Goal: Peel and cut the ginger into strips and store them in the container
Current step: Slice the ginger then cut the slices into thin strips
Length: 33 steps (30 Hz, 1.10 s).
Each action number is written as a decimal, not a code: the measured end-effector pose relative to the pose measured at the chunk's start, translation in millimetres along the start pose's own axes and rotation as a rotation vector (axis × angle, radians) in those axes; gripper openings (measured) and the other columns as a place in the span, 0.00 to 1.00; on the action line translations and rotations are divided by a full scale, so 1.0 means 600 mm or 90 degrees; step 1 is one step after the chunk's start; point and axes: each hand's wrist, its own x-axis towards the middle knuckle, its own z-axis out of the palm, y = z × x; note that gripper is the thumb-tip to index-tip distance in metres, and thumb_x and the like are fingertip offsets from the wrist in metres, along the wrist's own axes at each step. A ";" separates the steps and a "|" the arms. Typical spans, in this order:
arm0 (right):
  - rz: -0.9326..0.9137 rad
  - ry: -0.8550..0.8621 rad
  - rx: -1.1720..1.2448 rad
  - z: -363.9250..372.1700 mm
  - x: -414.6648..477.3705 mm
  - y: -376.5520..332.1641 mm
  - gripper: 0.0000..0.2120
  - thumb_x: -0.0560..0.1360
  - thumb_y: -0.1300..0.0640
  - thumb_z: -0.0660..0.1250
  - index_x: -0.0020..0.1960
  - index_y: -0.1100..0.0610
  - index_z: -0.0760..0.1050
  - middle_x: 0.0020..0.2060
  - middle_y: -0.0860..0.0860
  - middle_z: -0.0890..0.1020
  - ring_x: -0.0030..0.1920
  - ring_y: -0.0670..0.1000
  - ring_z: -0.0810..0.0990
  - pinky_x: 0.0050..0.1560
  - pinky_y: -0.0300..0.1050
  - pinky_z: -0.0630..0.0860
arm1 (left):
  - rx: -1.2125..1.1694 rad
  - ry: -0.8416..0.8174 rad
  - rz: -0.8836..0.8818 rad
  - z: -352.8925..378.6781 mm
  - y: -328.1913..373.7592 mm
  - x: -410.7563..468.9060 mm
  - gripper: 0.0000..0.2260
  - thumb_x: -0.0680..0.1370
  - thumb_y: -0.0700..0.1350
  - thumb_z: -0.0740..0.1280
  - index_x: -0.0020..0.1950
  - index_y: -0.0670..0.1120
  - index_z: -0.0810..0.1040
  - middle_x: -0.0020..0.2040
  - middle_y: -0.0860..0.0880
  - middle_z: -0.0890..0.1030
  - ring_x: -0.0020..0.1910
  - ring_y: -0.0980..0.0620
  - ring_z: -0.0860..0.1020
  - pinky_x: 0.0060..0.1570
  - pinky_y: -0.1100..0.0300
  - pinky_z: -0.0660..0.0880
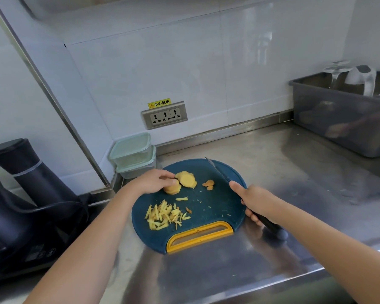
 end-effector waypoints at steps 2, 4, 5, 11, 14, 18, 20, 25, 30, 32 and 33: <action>0.002 -0.001 0.002 -0.001 0.001 0.000 0.31 0.79 0.34 0.50 0.40 0.61 0.69 0.22 0.54 0.72 0.20 0.52 0.68 0.25 0.40 0.71 | 0.021 -0.047 0.008 -0.002 -0.002 0.001 0.23 0.75 0.51 0.70 0.69 0.53 0.70 0.66 0.51 0.73 0.62 0.53 0.72 0.65 0.56 0.66; 0.004 -0.001 0.006 -0.001 0.001 0.001 0.30 0.79 0.34 0.51 0.41 0.61 0.69 0.22 0.54 0.71 0.19 0.51 0.68 0.24 0.40 0.71 | 0.051 -0.060 0.014 -0.001 -0.005 0.005 0.27 0.72 0.49 0.73 0.69 0.52 0.70 0.65 0.51 0.73 0.61 0.53 0.72 0.64 0.56 0.67; 0.004 -0.001 0.007 -0.002 0.000 0.001 0.30 0.79 0.34 0.51 0.41 0.61 0.69 0.22 0.53 0.71 0.19 0.51 0.68 0.24 0.39 0.70 | 0.063 -0.055 0.017 0.000 -0.006 0.007 0.27 0.72 0.48 0.74 0.69 0.52 0.70 0.65 0.51 0.73 0.61 0.52 0.72 0.63 0.56 0.67; 0.006 -0.004 0.007 0.000 0.001 0.002 0.30 0.79 0.34 0.51 0.41 0.61 0.69 0.22 0.53 0.72 0.19 0.50 0.68 0.25 0.39 0.71 | 0.120 -0.037 0.032 0.008 -0.002 0.009 0.24 0.70 0.50 0.74 0.64 0.51 0.73 0.60 0.51 0.75 0.54 0.54 0.73 0.55 0.59 0.70; 0.014 -0.011 0.035 -0.004 -0.001 0.002 0.29 0.79 0.34 0.51 0.42 0.60 0.69 0.23 0.53 0.71 0.20 0.50 0.68 0.24 0.39 0.70 | 0.126 -0.019 0.021 0.005 0.008 -0.008 0.22 0.70 0.52 0.74 0.62 0.51 0.74 0.58 0.51 0.77 0.51 0.54 0.75 0.50 0.61 0.70; 0.049 -0.047 0.128 -0.018 -0.007 -0.001 0.26 0.78 0.34 0.54 0.41 0.58 0.67 0.21 0.51 0.69 0.20 0.49 0.65 0.21 0.36 0.65 | 0.086 0.053 0.054 0.026 0.065 -0.051 0.21 0.70 0.56 0.73 0.59 0.52 0.74 0.53 0.55 0.76 0.49 0.56 0.75 0.47 0.61 0.70; 0.056 -0.073 0.170 -0.030 -0.007 -0.001 0.25 0.78 0.34 0.55 0.40 0.57 0.66 0.20 0.50 0.67 0.19 0.48 0.64 0.20 0.36 0.62 | 0.053 0.047 0.088 0.054 0.107 -0.074 0.20 0.69 0.57 0.73 0.57 0.52 0.74 0.51 0.57 0.76 0.48 0.59 0.76 0.46 0.62 0.72; 0.046 -0.114 0.228 -0.055 -0.005 0.014 0.25 0.79 0.35 0.56 0.37 0.56 0.65 0.22 0.50 0.66 0.19 0.48 0.62 0.20 0.37 0.60 | -0.005 0.075 0.118 0.150 0.172 -0.087 0.17 0.69 0.57 0.72 0.53 0.52 0.75 0.46 0.55 0.79 0.44 0.56 0.77 0.46 0.57 0.76; 0.037 -0.090 0.221 -0.060 -0.005 0.031 0.25 0.79 0.36 0.55 0.37 0.57 0.65 0.21 0.50 0.66 0.19 0.49 0.62 0.20 0.37 0.60 | 0.072 0.148 0.142 0.174 0.188 -0.065 0.28 0.71 0.65 0.66 0.64 0.50 0.71 0.56 0.52 0.75 0.54 0.52 0.75 0.49 0.59 0.72; 0.038 -0.091 0.224 -0.059 -0.003 0.033 0.26 0.79 0.35 0.55 0.37 0.57 0.65 0.21 0.50 0.66 0.19 0.49 0.62 0.20 0.36 0.60 | 0.070 0.175 0.161 0.154 0.182 -0.048 0.24 0.75 0.62 0.64 0.65 0.50 0.71 0.57 0.51 0.74 0.55 0.52 0.75 0.53 0.59 0.72; 0.041 -0.092 0.228 -0.059 -0.002 0.034 0.26 0.79 0.35 0.55 0.37 0.56 0.65 0.21 0.50 0.66 0.20 0.49 0.62 0.20 0.36 0.60 | 0.081 0.192 0.176 0.143 0.177 -0.037 0.20 0.77 0.58 0.64 0.64 0.49 0.73 0.57 0.51 0.74 0.56 0.53 0.74 0.54 0.60 0.72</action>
